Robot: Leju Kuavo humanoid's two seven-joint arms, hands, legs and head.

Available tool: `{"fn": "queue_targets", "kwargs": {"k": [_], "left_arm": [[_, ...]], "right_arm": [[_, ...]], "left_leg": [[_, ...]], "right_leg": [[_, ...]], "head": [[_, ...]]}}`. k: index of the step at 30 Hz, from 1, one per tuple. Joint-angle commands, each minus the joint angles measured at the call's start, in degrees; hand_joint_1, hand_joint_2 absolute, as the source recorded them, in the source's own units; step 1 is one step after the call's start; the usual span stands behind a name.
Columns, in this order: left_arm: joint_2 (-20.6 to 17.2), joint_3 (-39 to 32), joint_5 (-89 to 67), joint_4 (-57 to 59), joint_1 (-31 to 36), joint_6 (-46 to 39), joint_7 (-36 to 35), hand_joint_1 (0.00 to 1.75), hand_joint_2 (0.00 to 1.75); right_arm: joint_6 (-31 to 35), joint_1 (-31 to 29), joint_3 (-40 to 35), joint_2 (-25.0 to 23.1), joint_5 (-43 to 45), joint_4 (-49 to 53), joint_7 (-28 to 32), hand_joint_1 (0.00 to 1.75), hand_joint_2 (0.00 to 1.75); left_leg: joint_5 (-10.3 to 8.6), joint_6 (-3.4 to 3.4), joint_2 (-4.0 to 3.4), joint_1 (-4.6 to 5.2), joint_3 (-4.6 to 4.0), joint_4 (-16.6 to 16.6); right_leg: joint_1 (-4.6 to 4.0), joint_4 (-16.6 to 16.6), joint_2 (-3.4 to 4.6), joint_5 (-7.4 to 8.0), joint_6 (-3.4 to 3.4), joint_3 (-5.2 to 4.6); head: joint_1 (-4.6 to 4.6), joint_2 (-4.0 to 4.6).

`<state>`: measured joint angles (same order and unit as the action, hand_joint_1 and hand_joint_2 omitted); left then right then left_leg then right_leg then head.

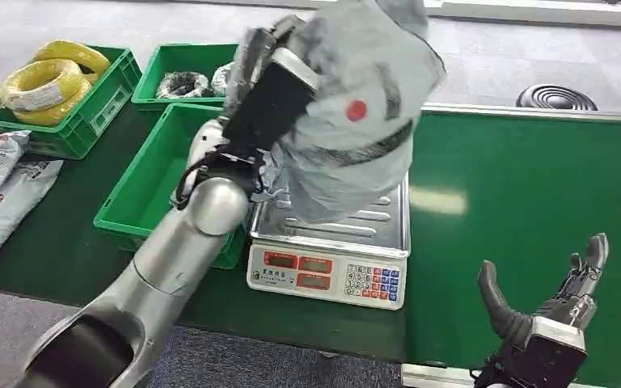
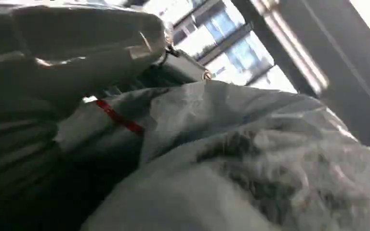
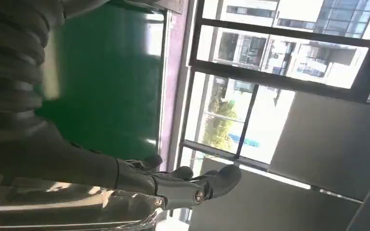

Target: Moved the parcel from conveyor to table for the left to box.

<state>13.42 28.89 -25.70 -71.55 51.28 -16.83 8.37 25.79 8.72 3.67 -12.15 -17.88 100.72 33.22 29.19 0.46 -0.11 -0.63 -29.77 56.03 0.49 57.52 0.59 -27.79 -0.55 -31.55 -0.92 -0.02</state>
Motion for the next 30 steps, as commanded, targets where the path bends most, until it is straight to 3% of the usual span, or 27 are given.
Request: {"fn": "queue_targets", "kwargs": {"k": [1, 13, 15, 17, 21, 23, 28, 30], "left_arm": [[-2.5, -11.1, 0.9, -11.5, -4.7, -1.6, 3.0, 1.75, 1.75], [-2.7, -12.0, 2.9, -13.3, -5.1, -5.1, 5.0, 1.75, 1.75], [-3.5, -12.6, -1.5, -10.6, -3.6, -6.5, 0.8, 1.75, 1.75], [-4.1, -14.2, -4.3, -3.7, -0.7, -4.5, -4.5, 1.75, 1.75], [-4.0, -15.4, -3.6, 0.5, 0.8, -4.7, -2.4, 1.75, 1.75], [-4.1, -16.7, -6.5, 4.8, 1.9, -3.7, -6.3, 1.75, 1.75], [-6.1, -22.9, -8.5, 30.8, 8.7, -7.7, -6.0, 1.75, 1.75], [-6.8, -24.7, -8.5, 36.3, 9.9, -8.9, -4.4, 1.75, 1.75]], "right_arm": [[-0.2, 0.5, 1.3, -1.1, 0.4, -0.5, 0.3, 0.0, 1.75], [0.3, 0.4, 1.1, -0.9, 0.6, -1.2, 0.5, 0.0, 1.75], [0.7, 0.6, 1.1, -1.0, 0.6, -1.1, 0.6, 0.0, 1.75], [0.7, 0.4, 0.8, -0.7, 0.6, -1.1, 0.3, 0.0, 1.75], [0.8, 0.1, 0.8, -0.6, 0.6, -1.2, 0.2, 0.0, 1.75], [0.7, -0.2, 0.5, -0.5, 0.5, -1.6, -0.2, 0.0, 1.75], [1.1, -1.3, -1.2, 0.1, 0.2, -3.6, -1.0, 0.0, 1.75], [1.3, -1.4, -1.8, 0.5, 0.5, -4.0, -1.2, 0.0, 1.75]], "left_leg": [[-0.05, -0.01, -0.01, 0.02, -0.03, 0.0], [-0.06, -0.02, 0.06, 0.02, -0.15, 0.0], [-0.02, 0.0, 0.06, 0.01, -0.16, 0.0], [-0.04, 0.0, 0.11, 0.01, -0.19, 0.1], [-0.09, -0.01, 0.13, 0.0, -0.22, 0.1], [-0.09, -0.01, 0.05, -0.01, -0.28, 0.1], [-0.16, -0.01, 0.05, 0.02, -0.15, 0.0], [-0.09, 0.0, 0.01, 0.01, -0.05, 0.0]], "right_leg": [[0.01, 0.0, -0.02, 0.04, 0.01, -0.05], [0.02, -0.1, -0.14, 0.11, 0.0, -0.05], [0.01, 0.0, -0.12, 0.07, -0.01, -0.07], [0.02, 0.0, -0.17, 0.07, -0.01, -0.1], [0.0, 0.0, -0.2, 0.11, -0.01, -0.11], [-0.01, 0.0, -0.12, 0.18, 0.03, -0.2], [0.01, 0.0, -0.13, 0.24, 0.06, -0.09], [0.0, 0.0, -0.07, 0.18, 0.06, -0.01]], "head": [[0.0, 0.0], [0.0, 0.0], [0.0, 0.0], [0.0, 0.0], [0.02, 0.0], [0.0, 0.0], [0.02, 0.0], [0.0, 0.0]]}}
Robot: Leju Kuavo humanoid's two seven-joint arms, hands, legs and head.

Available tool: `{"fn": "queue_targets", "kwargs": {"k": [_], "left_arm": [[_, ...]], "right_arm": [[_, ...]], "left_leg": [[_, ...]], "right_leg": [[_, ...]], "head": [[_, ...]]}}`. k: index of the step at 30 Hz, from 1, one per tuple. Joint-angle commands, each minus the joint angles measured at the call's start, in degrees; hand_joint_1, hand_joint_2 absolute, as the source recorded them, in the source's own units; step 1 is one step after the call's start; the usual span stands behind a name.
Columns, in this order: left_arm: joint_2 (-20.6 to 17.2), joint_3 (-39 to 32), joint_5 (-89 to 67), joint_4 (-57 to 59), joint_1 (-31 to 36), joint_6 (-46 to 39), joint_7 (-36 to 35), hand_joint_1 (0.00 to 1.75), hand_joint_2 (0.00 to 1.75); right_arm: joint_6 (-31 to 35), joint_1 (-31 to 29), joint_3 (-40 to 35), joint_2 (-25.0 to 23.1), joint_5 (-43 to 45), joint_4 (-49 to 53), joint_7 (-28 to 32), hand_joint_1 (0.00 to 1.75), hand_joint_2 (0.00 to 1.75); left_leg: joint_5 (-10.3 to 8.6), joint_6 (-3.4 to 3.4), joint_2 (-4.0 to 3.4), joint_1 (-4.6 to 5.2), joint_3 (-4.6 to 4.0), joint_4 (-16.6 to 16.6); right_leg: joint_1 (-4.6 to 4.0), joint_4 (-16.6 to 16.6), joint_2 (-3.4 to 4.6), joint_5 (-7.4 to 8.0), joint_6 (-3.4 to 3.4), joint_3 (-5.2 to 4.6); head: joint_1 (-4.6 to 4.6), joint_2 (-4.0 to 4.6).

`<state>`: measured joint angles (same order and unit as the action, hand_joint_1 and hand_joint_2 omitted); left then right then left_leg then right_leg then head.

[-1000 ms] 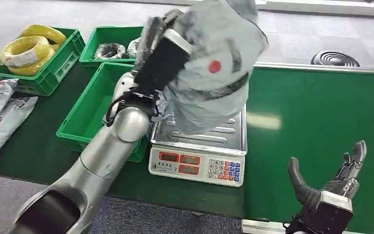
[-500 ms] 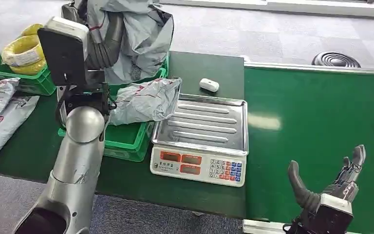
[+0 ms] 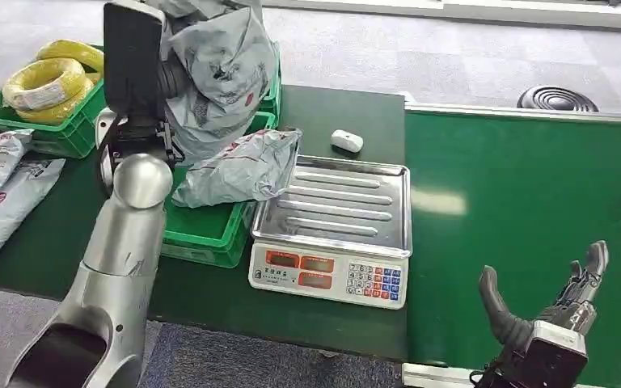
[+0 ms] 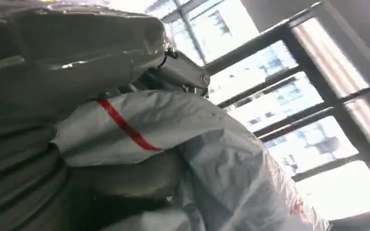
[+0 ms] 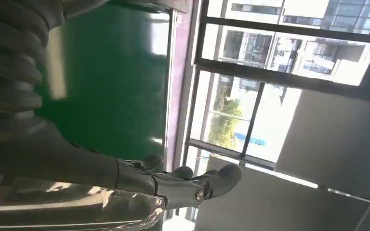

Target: Moved the parcel from conveyor to table for the left to box.

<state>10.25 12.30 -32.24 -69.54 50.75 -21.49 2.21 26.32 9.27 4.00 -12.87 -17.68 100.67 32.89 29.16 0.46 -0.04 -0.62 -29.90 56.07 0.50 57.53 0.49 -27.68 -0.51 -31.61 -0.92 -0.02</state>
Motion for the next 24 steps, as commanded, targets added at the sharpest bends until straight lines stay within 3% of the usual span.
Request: {"fn": "queue_targets", "kwargs": {"k": [1, 7, 16, 17, 18, 24], "left_arm": [[-4.4, -8.7, -2.7, 36.8, 10.7, -5.2, 1.0, 1.75, 1.75], [-6.6, -11.5, -4.1, 43.5, 10.9, -8.0, 0.4, 1.75, 1.75], [-6.6, -12.0, -4.5, 44.4, 10.8, -6.1, -0.2, 1.75, 1.75], [-6.8, -11.7, -5.6, 44.5, 10.7, -6.7, -1.6, 0.61, 1.75], [-6.9, -11.7, -6.5, 44.5, 10.6, -7.0, -2.5, 0.0, 1.75], [-7.2, -13.0, -7.6, 43.6, 10.0, -8.9, -1.3, 0.0, 1.75]], "right_arm": [[0.7, -2.1, -2.4, 1.4, 0.4, -4.2, -0.9, 0.0, 1.75], [1.1, -2.9, -3.5, 1.9, 0.6, -5.3, -1.3, 0.0, 1.75], [0.0, -3.3, -3.0, 1.4, 0.3, -5.2, -2.2, 0.0, 1.75], [0.2, -3.5, -3.0, 1.4, 0.3, -5.2, -2.2, 0.0, 1.75], [0.4, -3.5, -3.2, 1.5, 0.1, -5.2, -2.2, 0.0, 1.75], [0.9, -3.5, -3.5, 2.0, 0.3, -6.0, -2.5, 0.0, 1.75]], "left_leg": [[-0.1, 0.0, -0.09, -0.02, 0.03, -0.1], [-0.04, 0.03, -0.12, -0.02, 0.04, 0.0], [-0.07, 0.02, -0.02, -0.03, -0.22, 0.0], [-0.1, 0.01, -0.01, -0.03, -0.24, 0.0], [-0.06, 0.03, -0.04, -0.02, -0.19, 0.0], [-0.15, 0.03, -0.06, -0.04, -0.21, -0.1]], "right_leg": [[-0.03, -0.1, 0.04, 0.13, 0.05, 0.0], [-0.03, 0.0, 0.1, 0.05, 0.04, -0.01], [-0.04, 0.0, -0.02, 0.06, 0.03, -0.18], [-0.05, 0.0, -0.03, 0.1, 0.03, -0.19], [-0.03, 0.0, 0.02, 0.06, 0.03, -0.17], [-0.05, 0.0, 0.01, 0.15, 0.07, -0.21]], "head": [[0.0, 0.0], [0.02, 0.0], [0.0, 0.0], [0.02, 0.0], [0.02, 0.0], [0.0, 0.0]]}}
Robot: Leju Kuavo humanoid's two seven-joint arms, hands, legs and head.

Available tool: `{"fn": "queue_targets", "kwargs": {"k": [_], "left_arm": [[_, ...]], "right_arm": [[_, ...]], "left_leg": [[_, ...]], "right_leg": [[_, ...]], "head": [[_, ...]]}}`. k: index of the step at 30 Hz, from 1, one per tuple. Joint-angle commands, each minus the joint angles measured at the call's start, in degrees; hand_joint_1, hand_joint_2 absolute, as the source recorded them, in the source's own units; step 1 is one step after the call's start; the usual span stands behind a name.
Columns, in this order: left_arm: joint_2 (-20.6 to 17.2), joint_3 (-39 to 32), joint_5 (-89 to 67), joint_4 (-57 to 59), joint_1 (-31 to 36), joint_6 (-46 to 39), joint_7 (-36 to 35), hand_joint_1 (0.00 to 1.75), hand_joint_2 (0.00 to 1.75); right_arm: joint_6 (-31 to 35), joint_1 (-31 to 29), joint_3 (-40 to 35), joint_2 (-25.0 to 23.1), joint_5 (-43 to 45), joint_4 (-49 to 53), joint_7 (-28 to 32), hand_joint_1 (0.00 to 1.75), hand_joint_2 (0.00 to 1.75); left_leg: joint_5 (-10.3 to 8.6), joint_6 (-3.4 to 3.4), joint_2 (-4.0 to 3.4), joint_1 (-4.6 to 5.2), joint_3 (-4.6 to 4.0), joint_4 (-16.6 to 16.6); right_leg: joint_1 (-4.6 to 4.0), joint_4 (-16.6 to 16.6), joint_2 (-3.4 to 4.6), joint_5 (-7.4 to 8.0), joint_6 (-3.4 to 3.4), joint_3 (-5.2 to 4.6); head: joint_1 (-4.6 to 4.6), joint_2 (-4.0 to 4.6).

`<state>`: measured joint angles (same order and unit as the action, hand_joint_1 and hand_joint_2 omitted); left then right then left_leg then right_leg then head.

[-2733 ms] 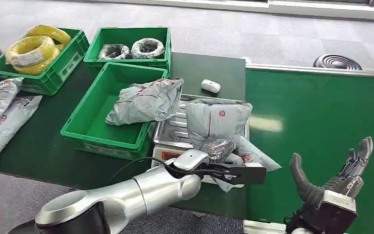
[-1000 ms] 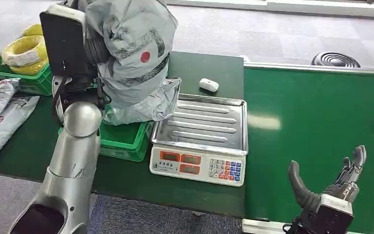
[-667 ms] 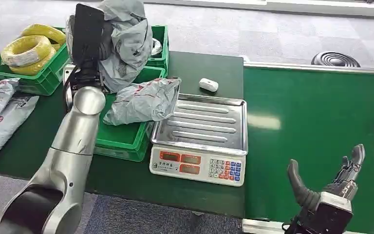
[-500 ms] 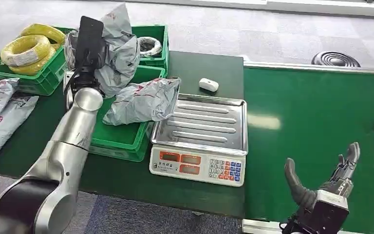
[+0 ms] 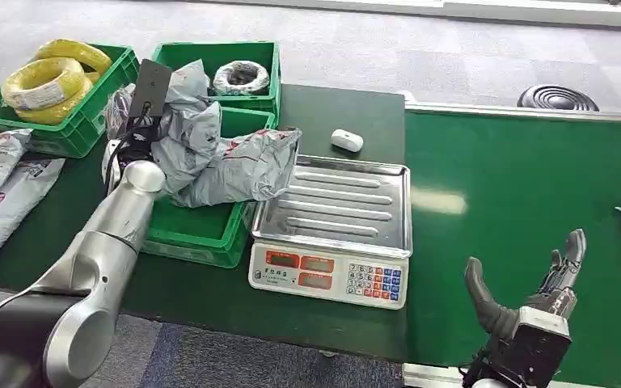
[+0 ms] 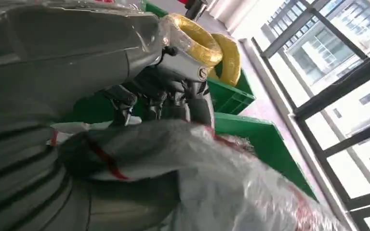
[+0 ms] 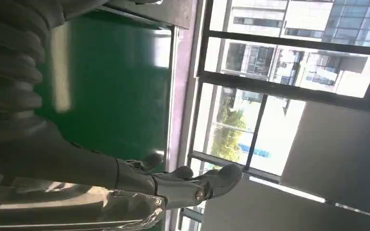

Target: Moved the parcel from conveyor to table for the left to box.

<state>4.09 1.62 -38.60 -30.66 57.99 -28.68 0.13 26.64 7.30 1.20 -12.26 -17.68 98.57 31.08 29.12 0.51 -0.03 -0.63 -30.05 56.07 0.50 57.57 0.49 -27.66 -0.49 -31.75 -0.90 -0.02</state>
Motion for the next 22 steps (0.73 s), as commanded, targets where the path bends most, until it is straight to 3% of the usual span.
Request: {"fn": "queue_targets", "kwargs": {"k": [1, 6, 13, 15, 20, 22], "left_arm": [[-0.7, -3.2, -0.1, 3.8, 2.2, -1.7, 2.1, 0.0, 1.75], [1.4, -6.1, 8.4, -3.8, -1.0, 3.4, 12.0, 0.0, 1.75], [1.9, -0.7, 20.7, -28.4, -12.6, 11.5, 20.2, 0.0, 1.75], [0.2, 2.7, 22.1, -38.6, -20.2, 7.7, 23.6, 0.0, 1.75], [-1.3, 5.0, 22.6, -41.0, -24.1, 6.4, 25.2, 0.0, 1.75], [-2.3, 5.9, 23.3, -45.2, -31.6, 5.1, 27.5, 0.0, 1.75]], "right_arm": [[0.5, -1.5, -0.8, 1.4, 0.3, -4.2, -0.7, 0.0, 1.75], [0.9, -2.3, -0.7, 2.0, 1.0, -5.6, -0.7, 0.0, 1.75], [-0.3, -1.2, 1.8, 1.6, 2.0, -5.4, -0.7, 0.0, 1.75], [-2.1, -0.8, 2.5, 1.5, 2.9, -5.9, -1.2, 0.0, 1.75], [-2.5, -0.2, 2.4, 1.6, 2.8, -6.0, -1.0, 0.0, 1.75], [-3.3, 0.8, 2.4, 2.0, 3.0, -6.0, -1.7, 0.0, 1.75]], "left_leg": [[-0.05, -0.02, -0.09, -0.05, -0.03, 0.0], [-0.03, -0.03, -0.01, -0.04, -0.03, 0.0], [-0.02, -0.02, 0.0, -0.02, -0.06, 0.0], [-0.02, -0.03, -0.1, 0.0, 0.01, -0.1], [0.0, 0.0, -0.12, 0.0, 0.09, -0.1], [-0.02, 0.01, -0.08, -0.02, 0.07, -0.1]], "right_leg": [[-0.07, -0.1, 0.05, 0.1, 0.04, -0.03], [-0.06, -0.1, -0.01, 0.06, 0.0, -0.01], [-0.03, 0.0, -0.03, 0.02, 0.0, -0.03], [-0.01, -0.1, 0.06, 0.05, 0.0, 0.0], [0.0, -0.1, 0.1, 0.03, 0.02, 0.04], [-0.03, -0.1, 0.05, 0.04, 0.03, 0.02]], "head": [[0.0, 0.0], [0.0, 0.0], [0.0, 0.0], [0.0, 0.0], [-0.02, 0.0], [0.02, 0.0]]}}
